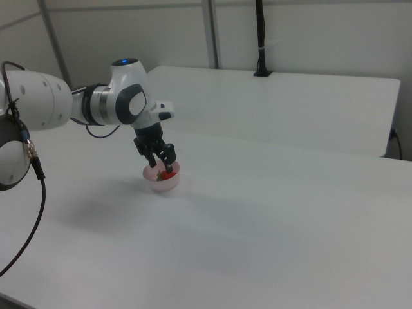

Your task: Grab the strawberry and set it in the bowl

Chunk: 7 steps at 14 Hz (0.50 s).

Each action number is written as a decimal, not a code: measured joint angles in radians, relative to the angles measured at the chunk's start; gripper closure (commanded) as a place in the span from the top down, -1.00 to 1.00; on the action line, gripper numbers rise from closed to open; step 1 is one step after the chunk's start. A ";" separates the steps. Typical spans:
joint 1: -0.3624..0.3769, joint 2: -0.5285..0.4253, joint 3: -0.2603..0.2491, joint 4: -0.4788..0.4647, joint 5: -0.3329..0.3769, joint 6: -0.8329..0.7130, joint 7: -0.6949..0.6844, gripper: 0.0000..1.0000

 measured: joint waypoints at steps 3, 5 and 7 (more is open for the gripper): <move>-0.001 -0.045 -0.002 0.014 0.000 -0.075 0.000 1.00; -0.003 -0.112 -0.006 0.020 -0.001 -0.183 -0.002 1.00; -0.007 -0.191 -0.011 0.021 -0.002 -0.307 -0.061 1.00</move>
